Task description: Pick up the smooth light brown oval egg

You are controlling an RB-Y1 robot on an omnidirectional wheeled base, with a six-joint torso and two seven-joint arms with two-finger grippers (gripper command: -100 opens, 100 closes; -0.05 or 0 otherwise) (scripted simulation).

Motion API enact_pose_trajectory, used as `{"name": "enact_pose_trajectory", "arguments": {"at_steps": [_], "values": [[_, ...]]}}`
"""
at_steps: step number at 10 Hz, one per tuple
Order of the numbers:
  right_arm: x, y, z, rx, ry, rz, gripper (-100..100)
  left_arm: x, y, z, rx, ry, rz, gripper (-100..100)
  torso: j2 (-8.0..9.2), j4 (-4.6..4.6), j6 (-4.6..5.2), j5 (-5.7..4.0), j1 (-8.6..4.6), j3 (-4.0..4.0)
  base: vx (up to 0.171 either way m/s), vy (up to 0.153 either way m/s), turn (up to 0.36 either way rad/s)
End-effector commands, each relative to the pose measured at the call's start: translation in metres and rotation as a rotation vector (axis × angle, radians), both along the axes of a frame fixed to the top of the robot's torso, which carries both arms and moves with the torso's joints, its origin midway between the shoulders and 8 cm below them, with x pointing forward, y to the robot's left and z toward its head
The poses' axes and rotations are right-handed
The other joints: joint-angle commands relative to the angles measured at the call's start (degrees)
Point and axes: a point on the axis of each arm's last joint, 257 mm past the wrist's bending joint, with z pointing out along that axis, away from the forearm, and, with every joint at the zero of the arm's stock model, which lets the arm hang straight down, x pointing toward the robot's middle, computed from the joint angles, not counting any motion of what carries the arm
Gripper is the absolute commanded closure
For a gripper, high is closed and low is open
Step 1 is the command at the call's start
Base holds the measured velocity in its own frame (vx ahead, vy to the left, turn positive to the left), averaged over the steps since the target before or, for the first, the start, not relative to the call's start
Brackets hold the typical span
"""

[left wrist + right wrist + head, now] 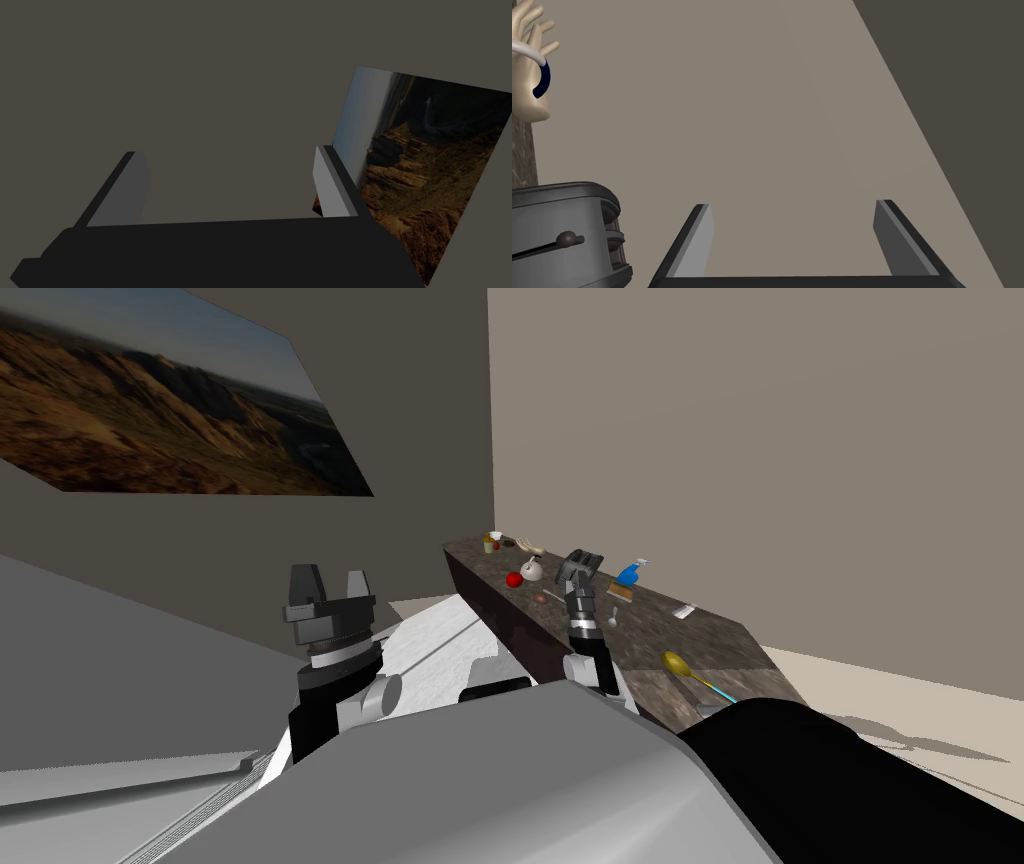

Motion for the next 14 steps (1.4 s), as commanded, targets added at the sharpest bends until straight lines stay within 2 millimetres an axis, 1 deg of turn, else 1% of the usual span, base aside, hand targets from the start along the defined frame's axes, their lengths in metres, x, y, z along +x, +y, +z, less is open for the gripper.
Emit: {"name": "enact_pose_trajectory", "arguments": {"at_steps": [1,4,7,11,12,14], "values": [[0.002,0.004,0.003,-0.077,0.009,-0.001,-100,0.000,0.000,0.000,0.000,0.000,0.000,0,0.00,0.00,0.00,0.00,0.00,0.00,-0.001,0.007,-0.007],[0.005,0.011,0.007,-0.227,0.030,-0.022,-100,0.000,0.000,0.000,0.000,0.000,0.000,0,0.00,0.00,0.00,0.01,0.06,0.00,0.000,0.022,-0.007],[0.009,0.014,0.006,-0.424,0.064,-0.066,-100,0.000,0.000,0.000,0.000,0.000,0.000,0,-0.01,0.00,0.00,0.03,0.13,0.00,0.003,0.040,-0.004],[0.014,0.009,-0.009,-0.734,0.136,-0.147,-100,0.000,0.000,0.000,0.000,0.000,0.000,0,-0.06,-0.01,0.00,0.06,0.27,-0.03,0.021,0.064,0.005],[0.014,0.009,-0.009,-0.740,0.136,-0.151,-100,0.000,0.000,0.000,0.000,0.000,0.000,0,-0.11,-0.02,-0.01,0.06,0.26,-0.06,0.022,0.050,0.004],[0.016,0.000,-0.022,-0.911,0.185,-0.197,-100,0.000,0.000,0.000,0.000,0.000,0.000,0,-0.05,-0.01,0.00,0.05,0.22,-0.03,0.014,0.073,0.017]]}}
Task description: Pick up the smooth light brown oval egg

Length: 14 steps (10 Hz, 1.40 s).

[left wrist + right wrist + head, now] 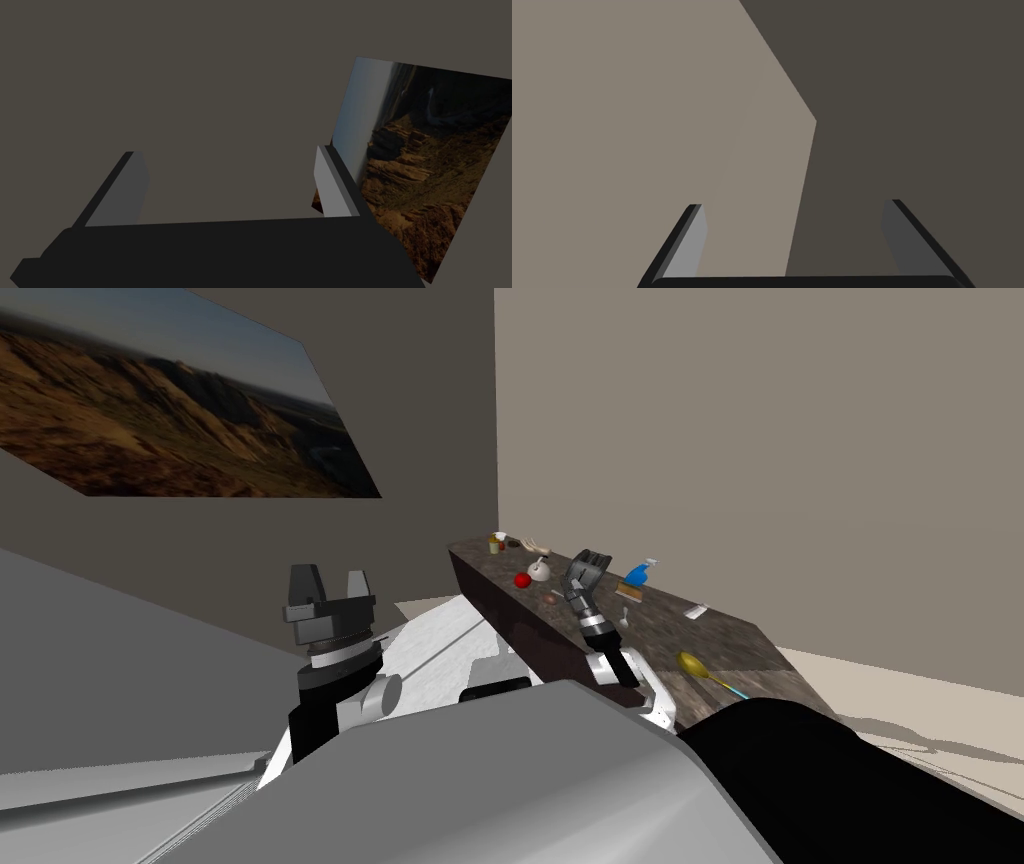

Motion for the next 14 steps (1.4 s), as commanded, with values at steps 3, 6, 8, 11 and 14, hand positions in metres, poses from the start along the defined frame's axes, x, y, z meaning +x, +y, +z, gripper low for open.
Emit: {"name": "enact_pose_trajectory", "arguments": {"at_steps": [3,6,8,11,14], "values": [[0.001,-0.017,-0.022,-0.235,0.065,-0.072,-100,0.000,0.000,0.000,0.000,0.000,0.000,0,-0.06,-0.02,0.00,0.00,-0.01,-0.04,0.036,0.079,0.014],[-0.003,-0.046,-0.053,-0.497,0.161,-0.148,-100,0.000,0.000,0.000,0.000,0.000,0.000,0,-0.16,-0.04,0.00,0.02,0.09,-0.09,0.067,0.113,0.040],[-0.010,-0.072,-0.077,-0.671,0.236,-0.194,-100,0.000,0.000,0.000,0.000,0.000,0.000,0,-0.22,-0.05,0.00,0.06,0.26,-0.13,0.075,0.146,0.043],[-0.028,-0.118,-0.113,-0.919,0.365,-0.240,-100,0.000,0.000,0.000,0.000,0.000,0.000,0,-0.34,-0.08,-0.02,0.05,0.22,-0.20,0.101,0.139,0.061],[-0.046,-0.152,-0.137,-1.069,0.461,-0.259,-100,0.000,0.000,0.000,0.000,0.000,0.000,0,-0.16,-0.04,0.00,0.04,0.06,-0.10,0.066,0.097,0.040]]}}
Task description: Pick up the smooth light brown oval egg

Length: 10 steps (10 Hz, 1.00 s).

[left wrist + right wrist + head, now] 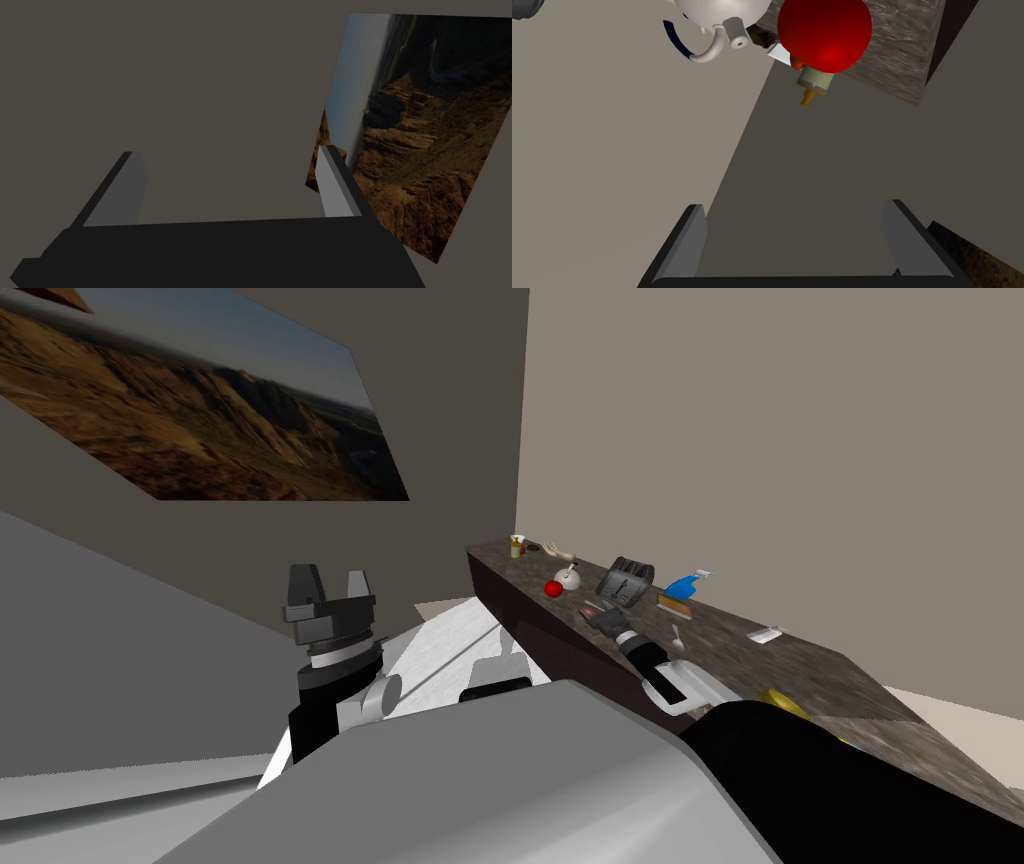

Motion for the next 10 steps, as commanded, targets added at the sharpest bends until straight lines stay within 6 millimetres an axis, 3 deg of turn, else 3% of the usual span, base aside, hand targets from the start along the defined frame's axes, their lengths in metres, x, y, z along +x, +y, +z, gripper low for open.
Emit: {"name": "enact_pose_trajectory", "arguments": {"at_steps": [1,2,4,5,7,8,10], "values": [[-0.016,-0.027,-0.019,-0.104,0.077,-0.029,-100,0.000,0.000,0.000,0.000,0.000,0.000,0,0.00,0.00,0.00,0.00,0.00,0.00,0.093,0.093,0.071],[-0.016,-0.027,-0.019,-0.104,0.077,-0.029,-100,0.000,0.000,0.000,0.000,0.000,0.000,0,-0.06,-0.01,0.02,0.00,0.06,-0.03,0.084,0.071,0.017],[-0.038,-0.061,-0.038,-0.225,0.176,-0.057,-100,0.000,0.000,0.000,0.000,0.000,0.000,0,-0.03,-0.01,0.00,-0.01,-0.06,-0.02,0.078,0.075,0.073],[-0.041,-0.062,-0.039,-0.225,0.182,-0.059,-100,0.000,0.000,0.000,0.000,0.000,0.000,0,-0.05,-0.01,0.01,0.00,0.07,-0.03,0.093,0.082,0.012],[-0.067,-0.095,-0.057,-0.328,0.283,-0.083,-100,0.000,0.000,0.000,0.000,0.000,0.000,0,-0.12,-0.03,-0.01,0.00,0.01,-0.07,0.114,0.073,0.066],[-0.069,-0.095,-0.058,-0.328,0.287,-0.084,-100,0.000,0.000,0.000,0.000,0.000,0.000,0,-0.20,-0.04,-0.01,0.00,-0.01,-0.12,0.092,0.042,0.029],[-0.096,-0.126,-0.072,-0.412,0.385,-0.104,-100,0.000,0.000,0.000,0.000,0.000,0.000,0,-0.06,-0.02,0.01,-0.02,-0.09,-0.04,0.095,0.059,0.065]]}}
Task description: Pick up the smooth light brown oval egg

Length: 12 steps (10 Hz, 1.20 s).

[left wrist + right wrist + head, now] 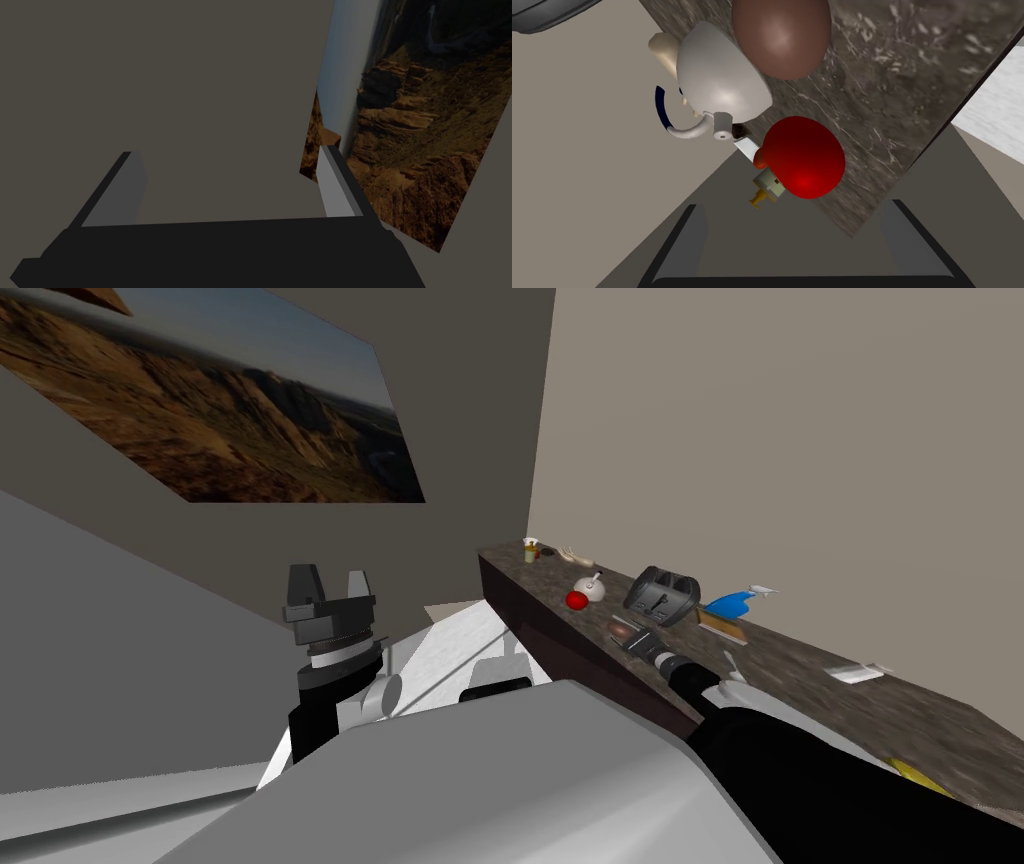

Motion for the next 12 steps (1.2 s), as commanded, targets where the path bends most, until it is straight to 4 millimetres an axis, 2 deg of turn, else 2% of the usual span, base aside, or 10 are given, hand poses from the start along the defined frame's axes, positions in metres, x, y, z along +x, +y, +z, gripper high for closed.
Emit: {"name": "enact_pose_trajectory", "arguments": {"at_steps": [1,5,8,9,10,11,12], "values": [[-0.025,-0.022,-0.013,-0.059,0.081,-0.022,-100,0.000,0.000,0.000,0.000,0.000,0.000,0,0.00,0.00,0.00,0.00,0.00,0.00,0.138,0.071,0.073],[-0.093,-0.066,-0.040,-0.148,0.269,-0.074,-100,0.000,0.000,0.000,0.000,0.000,0.000,0,-0.13,-0.03,0.00,-0.04,-0.16,-0.08,0.145,0.027,0.073],[-0.140,-0.083,-0.059,-0.164,0.377,-0.109,-100,0.000,0.000,0.000,0.000,0.000,0.000,0,-0.13,-0.03,-0.01,-0.10,-0.41,-0.08,0.131,-0.040,0.071],[-0.140,-0.083,-0.059,-0.164,0.377,-0.109,-100,0.000,0.000,0.000,0.000,0.000,0.000,0,-0.11,-0.03,0.01,-0.12,-0.43,-0.07,0.076,-0.048,0.006],[-0.163,-0.083,-0.073,-0.154,0.425,-0.123,-100,0.000,0.000,0.000,0.000,0.000,0.000,0,0.06,0.00,0.01,-0.10,-0.40,0.02,0.067,-0.105,0.048],[-0.151,-0.082,-0.065,-0.158,0.402,-0.114,-100,0.000,0.000,0.000,0.000,0.000,0.000,0,0.11,0.02,0.00,-0.14,-0.59,0.06,0.034,-0.060,0.023],[-0.152,-0.082,-0.066,-0.158,0.405,-0.116,0,0.000,0.000,0.000,0.000,0.000,0.000,0,0.23,0.05,0.01,-0.13,-0.47,0.12,0.006,-0.009,0.001]]}}
